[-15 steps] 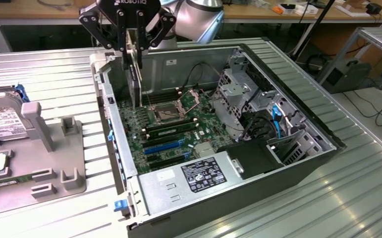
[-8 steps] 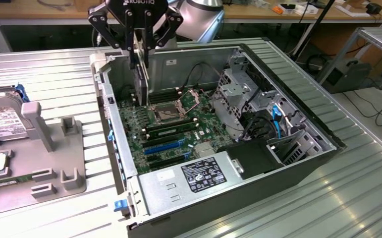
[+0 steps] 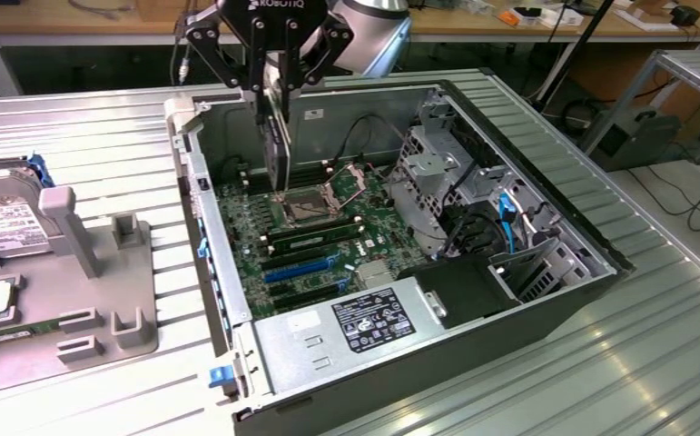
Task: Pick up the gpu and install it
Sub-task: 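Pick up the gpu and move the gpu toward the slot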
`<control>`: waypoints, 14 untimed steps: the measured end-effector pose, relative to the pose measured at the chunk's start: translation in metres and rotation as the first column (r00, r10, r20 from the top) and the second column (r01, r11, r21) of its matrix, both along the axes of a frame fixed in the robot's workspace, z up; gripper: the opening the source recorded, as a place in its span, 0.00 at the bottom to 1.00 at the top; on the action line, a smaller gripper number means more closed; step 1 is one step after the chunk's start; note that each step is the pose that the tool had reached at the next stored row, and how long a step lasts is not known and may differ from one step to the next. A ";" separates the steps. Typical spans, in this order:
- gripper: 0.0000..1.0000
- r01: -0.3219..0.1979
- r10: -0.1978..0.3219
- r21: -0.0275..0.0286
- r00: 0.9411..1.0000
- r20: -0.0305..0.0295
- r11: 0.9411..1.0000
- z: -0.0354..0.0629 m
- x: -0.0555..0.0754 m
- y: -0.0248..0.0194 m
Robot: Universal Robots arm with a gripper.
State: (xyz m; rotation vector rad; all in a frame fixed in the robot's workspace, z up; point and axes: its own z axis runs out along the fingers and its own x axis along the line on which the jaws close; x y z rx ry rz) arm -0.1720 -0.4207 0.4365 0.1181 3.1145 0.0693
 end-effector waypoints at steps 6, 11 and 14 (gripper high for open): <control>0.27 0.000 0.000 0.000 1.000 0.000 1.000 -0.0001 0.015 0.0000; 0.27 0.000 0.000 0.000 1.000 0.000 1.000 0.0000 0.021 -0.0001; 0.27 0.000 0.000 0.000 1.000 0.000 1.000 0.0000 0.021 0.0000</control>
